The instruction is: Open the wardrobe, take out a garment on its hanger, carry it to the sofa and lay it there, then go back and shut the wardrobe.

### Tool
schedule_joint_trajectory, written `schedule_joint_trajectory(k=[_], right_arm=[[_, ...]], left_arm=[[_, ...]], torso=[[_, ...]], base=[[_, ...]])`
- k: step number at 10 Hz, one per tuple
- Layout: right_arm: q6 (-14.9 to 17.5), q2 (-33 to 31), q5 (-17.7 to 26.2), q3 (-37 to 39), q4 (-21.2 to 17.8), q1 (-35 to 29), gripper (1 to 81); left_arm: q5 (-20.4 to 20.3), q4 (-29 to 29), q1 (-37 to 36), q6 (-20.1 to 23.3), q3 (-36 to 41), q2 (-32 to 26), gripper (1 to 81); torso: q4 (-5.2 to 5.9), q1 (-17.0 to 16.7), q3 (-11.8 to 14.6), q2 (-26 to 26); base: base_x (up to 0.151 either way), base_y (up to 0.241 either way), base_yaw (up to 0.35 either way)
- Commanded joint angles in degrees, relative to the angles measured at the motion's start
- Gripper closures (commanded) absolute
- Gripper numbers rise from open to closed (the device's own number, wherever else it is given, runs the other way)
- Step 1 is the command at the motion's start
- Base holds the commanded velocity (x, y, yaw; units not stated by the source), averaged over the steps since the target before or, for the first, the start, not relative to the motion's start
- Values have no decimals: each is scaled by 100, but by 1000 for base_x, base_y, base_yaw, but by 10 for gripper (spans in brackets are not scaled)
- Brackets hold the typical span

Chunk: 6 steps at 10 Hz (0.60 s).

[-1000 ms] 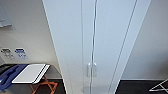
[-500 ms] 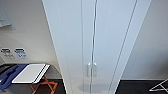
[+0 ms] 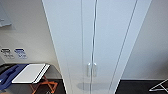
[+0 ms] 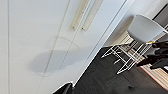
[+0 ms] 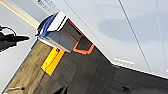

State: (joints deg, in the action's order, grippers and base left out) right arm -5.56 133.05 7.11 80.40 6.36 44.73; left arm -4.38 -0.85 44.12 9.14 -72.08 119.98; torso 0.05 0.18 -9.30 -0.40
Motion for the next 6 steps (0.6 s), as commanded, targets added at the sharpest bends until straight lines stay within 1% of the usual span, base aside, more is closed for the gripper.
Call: schedule_joint_trajectory(k=[1, 4, 6], right_arm=[[2, -223, 98, -271, 40, -916, 10], [46, -259, 89, -227, 58, -1303, 10], [20, -180, 98, -131, 32, -1619, 10]], left_arm=[[86, -29, -767, -35, 238, -334, 10], [86, -20, -996, -53, 221, -386, 10], [95, -11, -1208, -158, 168, -281, 10]], torso=[[0, 0, 0, 0], [0, 2, -2, 0], [0, 5, -2, 0]], base=[[0, 0, 0], [0, 0, 0], [0, 0, 0]])
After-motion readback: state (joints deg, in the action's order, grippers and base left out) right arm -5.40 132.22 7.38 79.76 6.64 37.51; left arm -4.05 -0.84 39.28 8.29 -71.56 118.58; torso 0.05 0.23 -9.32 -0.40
